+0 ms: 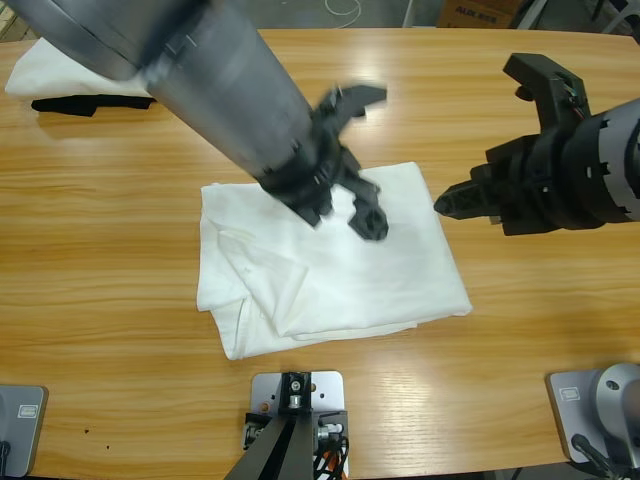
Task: Fold clothes
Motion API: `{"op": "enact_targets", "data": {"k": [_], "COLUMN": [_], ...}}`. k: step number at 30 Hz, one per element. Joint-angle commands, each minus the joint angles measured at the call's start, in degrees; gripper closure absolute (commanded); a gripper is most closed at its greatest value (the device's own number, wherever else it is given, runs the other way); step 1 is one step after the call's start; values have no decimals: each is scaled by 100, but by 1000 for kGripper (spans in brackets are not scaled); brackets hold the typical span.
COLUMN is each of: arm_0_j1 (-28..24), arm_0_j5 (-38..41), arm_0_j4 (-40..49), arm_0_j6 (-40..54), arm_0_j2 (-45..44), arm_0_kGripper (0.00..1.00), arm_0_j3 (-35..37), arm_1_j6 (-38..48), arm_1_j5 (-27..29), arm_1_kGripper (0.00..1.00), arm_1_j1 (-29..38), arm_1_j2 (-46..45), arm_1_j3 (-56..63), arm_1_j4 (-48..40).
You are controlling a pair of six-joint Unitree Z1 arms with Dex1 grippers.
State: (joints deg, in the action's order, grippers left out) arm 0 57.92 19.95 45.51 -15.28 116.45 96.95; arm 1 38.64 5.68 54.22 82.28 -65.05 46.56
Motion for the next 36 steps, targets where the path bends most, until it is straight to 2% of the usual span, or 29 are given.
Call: {"op": "enact_targets", "data": {"k": [1, 9, 13, 20, 26, 33, 34, 35, 36], "arm_0_j1": [309, 316, 316, 344, 824, 1151, 1151, 1151, 1151], "arm_0_j5": [-144, -224, -363, -769, -769, -840, -1061, -1327, -1492], "arm_0_j4": [559, 793, 1236, 1987, 2152, 2287, 2273, 2157, 1929], "arm_0_j6": [-177, -270, -385, -634, -1089, -1411, -1439, -1385, -1321], "arm_0_j2": [794, 922, 889, -39, -656, -966, -1077, -1191, -1270], "arm_0_kGripper": [184, 184, 184, 184, 170, 170, 174, 177, 198], "arm_0_j3": [-83, -176, -201, -719, -1737, -2002, -1927, -1816, -1716], "arm_1_j6": [65, 74, 95, 134, 172, 160, 67, -5, 16], "arm_1_j5": [-24, -24, -24, -17, -55, -68, -69, -141, -293], "arm_1_kGripper": [502, 505, 505, 506, 503, 518, 632, 910, 1000], "arm_1_j1": [-122, -122, -122, -122, -122, -122, -122, -122, -171], "arm_1_j2": [-160, -274, -346, -461, -455, -450, -462, -478, -497], "arm_1_j3": [385, 430, 483, 627, 826, 921, 940, 986, 1019], "arm_1_j4": [-147, -191, -237, -323, -549, -665, -679, -771, -885]}}
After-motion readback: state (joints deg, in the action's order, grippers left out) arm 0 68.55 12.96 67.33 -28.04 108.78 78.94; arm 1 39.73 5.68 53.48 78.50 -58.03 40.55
